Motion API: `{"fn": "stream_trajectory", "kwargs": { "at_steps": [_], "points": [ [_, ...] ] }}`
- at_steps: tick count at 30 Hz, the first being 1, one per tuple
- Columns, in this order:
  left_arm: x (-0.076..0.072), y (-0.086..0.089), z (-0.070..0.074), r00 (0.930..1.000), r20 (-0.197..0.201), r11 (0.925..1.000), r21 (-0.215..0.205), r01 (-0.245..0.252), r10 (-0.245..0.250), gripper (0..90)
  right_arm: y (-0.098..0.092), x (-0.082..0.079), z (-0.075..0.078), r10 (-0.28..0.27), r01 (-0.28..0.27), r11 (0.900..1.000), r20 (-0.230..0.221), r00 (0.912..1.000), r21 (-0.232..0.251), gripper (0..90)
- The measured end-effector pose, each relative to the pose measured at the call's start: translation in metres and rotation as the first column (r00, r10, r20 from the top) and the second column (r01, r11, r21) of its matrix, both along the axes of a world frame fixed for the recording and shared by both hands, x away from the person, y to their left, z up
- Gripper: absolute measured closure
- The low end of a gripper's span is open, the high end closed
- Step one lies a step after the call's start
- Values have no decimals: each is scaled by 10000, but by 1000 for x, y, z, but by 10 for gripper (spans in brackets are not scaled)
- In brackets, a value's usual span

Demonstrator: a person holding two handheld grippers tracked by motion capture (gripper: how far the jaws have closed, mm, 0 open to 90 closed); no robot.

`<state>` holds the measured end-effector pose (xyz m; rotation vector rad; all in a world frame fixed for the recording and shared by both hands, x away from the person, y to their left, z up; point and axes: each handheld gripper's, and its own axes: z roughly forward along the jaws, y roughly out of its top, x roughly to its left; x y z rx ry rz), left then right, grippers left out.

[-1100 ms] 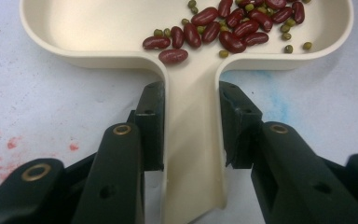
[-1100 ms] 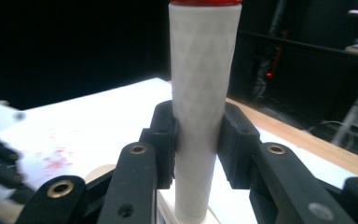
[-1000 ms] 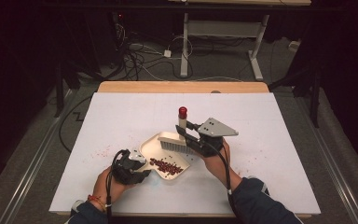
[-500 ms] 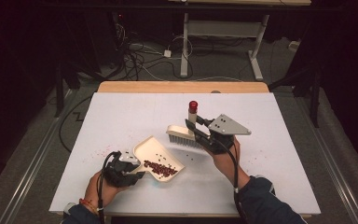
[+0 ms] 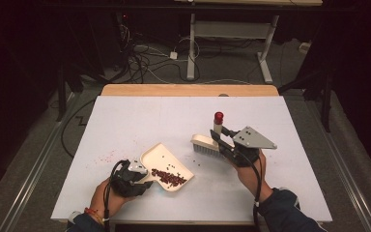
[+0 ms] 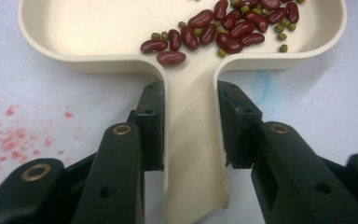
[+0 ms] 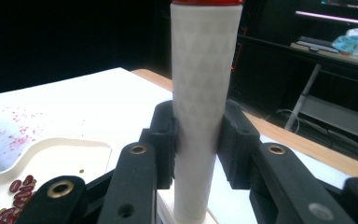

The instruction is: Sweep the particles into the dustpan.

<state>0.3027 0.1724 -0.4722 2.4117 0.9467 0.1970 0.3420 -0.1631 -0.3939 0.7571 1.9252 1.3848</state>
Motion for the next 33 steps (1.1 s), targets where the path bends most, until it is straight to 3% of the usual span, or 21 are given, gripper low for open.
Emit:
{"fn": "stream_trajectory", "kwargs": {
  "at_steps": [4,10,13,15,19,29,33],
  "points": [
    [-2,-6,0,10000,15,9999,46,91,-91,635,-9,-11,0,-139,137,9999,-217,9997,-82,702],
    [-4,-14,0,9999,90,9998,149,124,-125,634,-7,-23,-2,69,-77,9997,-363,9993,-222,702],
    [-3,-18,-1,9999,133,9997,214,98,-101,634,0,-28,-5,319,-324,9994,-560,9979,-85,701],
    [-3,-20,0,9998,169,9996,242,124,-128,635,7,-34,-5,528,-541,9982,-490,9974,-248,700],
    [-2,-21,0,9997,190,9997,225,125,-129,635,13,-41,-3,1043,-1038,9945,-688,9922,117,702],
    [0,-21,-1,9997,149,9994,265,210,-214,635,4,-39,1,800,-788,9963,-353,9962,339,701],
    [1,-21,-2,9999,105,9998,134,130,-132,635,9,-34,-1,870,-873,9959,131,9961,239,701]
  ]
}}
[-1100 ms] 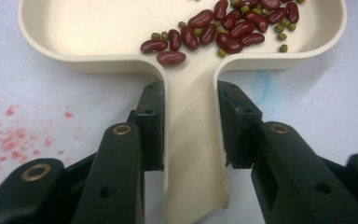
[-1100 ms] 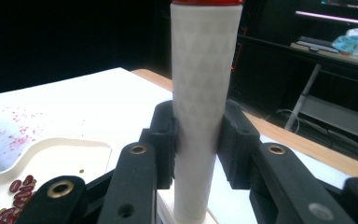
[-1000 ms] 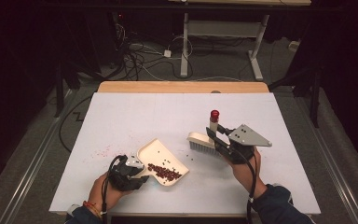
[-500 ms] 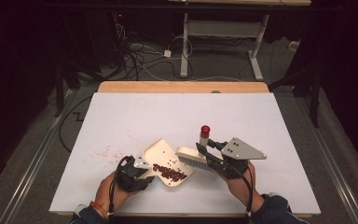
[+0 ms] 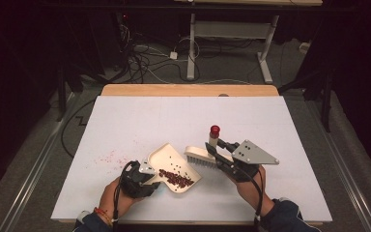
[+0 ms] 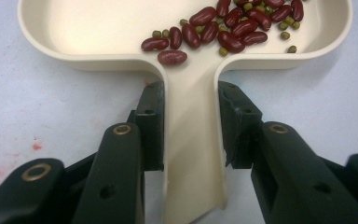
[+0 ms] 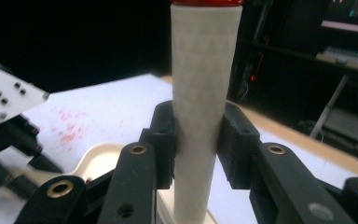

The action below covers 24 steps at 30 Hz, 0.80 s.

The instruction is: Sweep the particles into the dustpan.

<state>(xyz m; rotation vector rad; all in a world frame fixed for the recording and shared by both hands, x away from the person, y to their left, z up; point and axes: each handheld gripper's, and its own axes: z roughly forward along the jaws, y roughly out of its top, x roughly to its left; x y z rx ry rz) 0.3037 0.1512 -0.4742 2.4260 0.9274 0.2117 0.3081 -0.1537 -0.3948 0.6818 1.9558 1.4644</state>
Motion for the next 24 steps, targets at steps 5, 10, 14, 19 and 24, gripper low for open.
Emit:
{"fn": "stream_trajectory", "kwargs": {
  "at_steps": [5,10,14,19,24],
  "points": [
    [2,0,-1,10000,-68,9999,-106,-51,51,635,14,18,-3,172,-190,9992,502,9986,355,701],
    [2,1,-1,9999,-73,9997,-221,-92,91,635,33,32,-10,77,-98,9991,497,9987,421,702],
    [2,0,-1,9999,-26,9995,-268,-146,145,636,49,35,-16,192,-199,9997,438,9989,158,702],
    [4,1,-2,9998,-64,9991,-367,-216,214,635,61,26,-20,659,-657,9978,365,9972,-45,702],
    [6,3,-2,9995,-1,9989,-353,-306,306,635,61,13,-19,1004,-1004,9949,123,9949,17,700]
  ]
}}
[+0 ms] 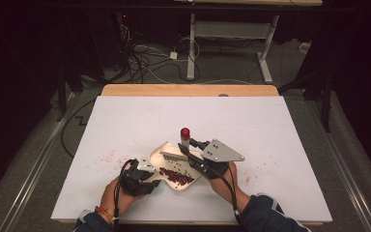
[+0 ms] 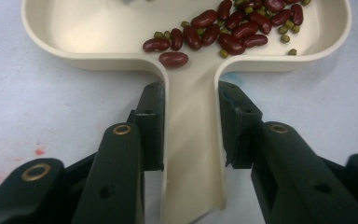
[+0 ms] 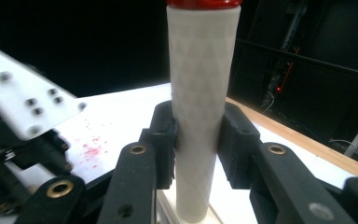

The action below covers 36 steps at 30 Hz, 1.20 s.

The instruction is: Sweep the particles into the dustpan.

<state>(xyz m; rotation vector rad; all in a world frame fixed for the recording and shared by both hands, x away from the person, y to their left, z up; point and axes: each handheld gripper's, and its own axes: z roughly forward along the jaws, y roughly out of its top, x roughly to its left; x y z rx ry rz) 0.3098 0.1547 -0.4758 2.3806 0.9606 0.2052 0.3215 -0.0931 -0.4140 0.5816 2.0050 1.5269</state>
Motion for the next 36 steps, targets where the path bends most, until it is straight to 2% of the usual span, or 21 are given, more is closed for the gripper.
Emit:
{"fn": "stream_trajectory", "kwargs": {
  "at_steps": [7,14,15,17,20,23,25,28,31,36],
  "points": [
    [5,5,0,9996,99,9997,25,-254,254,634,-2,-16,5,404,-405,9992,-224,9989,-51,701],
    [7,8,0,9985,165,9986,-105,-520,522,635,-3,-19,11,549,-542,9982,-268,9981,266,702],
    [7,9,-1,9983,158,9984,-121,-555,557,635,-4,-20,13,518,-505,9981,-355,9980,366,701],
    [8,10,-1,9981,149,9981,-139,-595,597,635,-8,-19,18,387,-380,9982,-142,9992,470,701],
    [8,11,-1,9977,171,9978,-129,-646,649,635,-12,-18,22,277,-273,9982,-78,9996,526,701],
    [8,11,-2,9977,178,9979,-100,-646,648,635,-19,-14,25,19,-10,9980,-145,9999,631,701],
    [8,11,-2,9979,175,9980,-52,-626,627,635,-23,-11,25,-205,209,9982,-72,9998,565,702],
    [8,11,-2,9977,195,9978,-57,-654,655,635,-26,-8,23,-628,621,9978,315,9975,215,702],
    [8,10,-2,9975,208,9977,-50,-679,680,635,-29,-2,19,-801,800,9968,65,9968,59,702],
    [7,9,-3,9961,242,9964,12,-849,849,636,-25,3,10,-904,903,9957,-50,9959,-182,701]
  ]
}}
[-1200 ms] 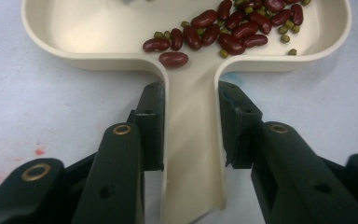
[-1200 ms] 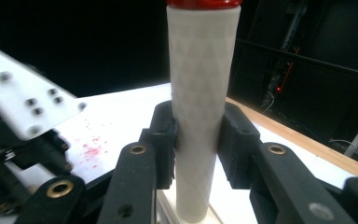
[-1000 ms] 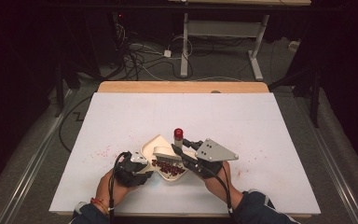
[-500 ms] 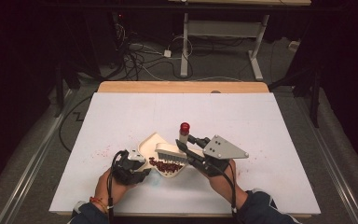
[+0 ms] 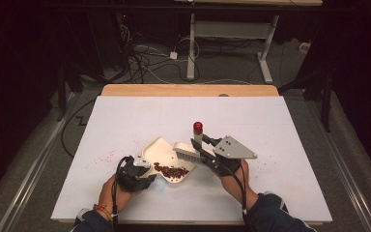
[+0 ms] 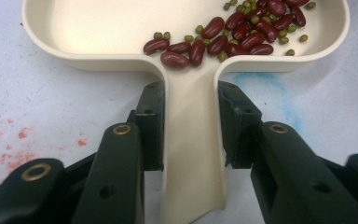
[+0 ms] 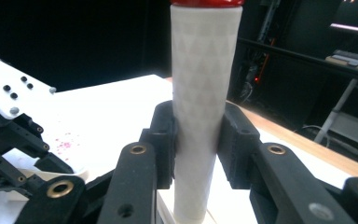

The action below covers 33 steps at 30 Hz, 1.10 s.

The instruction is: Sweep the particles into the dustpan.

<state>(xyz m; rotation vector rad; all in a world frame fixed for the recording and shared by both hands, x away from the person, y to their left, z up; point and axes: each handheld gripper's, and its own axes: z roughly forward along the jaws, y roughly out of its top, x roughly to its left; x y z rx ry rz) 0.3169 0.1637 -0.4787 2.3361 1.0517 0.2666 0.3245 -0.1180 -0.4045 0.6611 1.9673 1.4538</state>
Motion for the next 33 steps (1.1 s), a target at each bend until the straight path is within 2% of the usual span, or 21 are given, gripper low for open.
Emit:
{"fn": "stream_trajectory", "kwargs": {
  "at_steps": [7,12,17,20,24,29,33],
  "points": [
    [0,-1,-1,9999,29,9999,-55,-136,137,636,10,-10,-1,654,-648,9978,-396,9971,164,701],
    [-1,0,-1,9999,37,9998,-85,-156,156,636,12,-15,3,936,-931,9955,-247,9953,178,701],
    [-1,-1,-1,9998,36,9997,-119,-217,217,636,8,-10,12,556,-554,9971,-12,9985,519,701],
    [-2,-2,-1,9995,37,9995,-89,-313,314,636,11,-3,14,158,-172,9988,314,9994,467,701],
    [-3,-2,-1,9993,22,9993,-107,-369,369,636,17,9,7,-283,272,9992,369,9989,282,701],
    [-3,-2,0,9989,19,9985,-252,-477,477,636,26,21,-3,-311,311,9995,112,9995,3,702],
    [-2,-1,0,9988,31,9981,-373,-489,491,636,30,20,-6,65,-64,10000,165,9998,-25,701]
  ]
}}
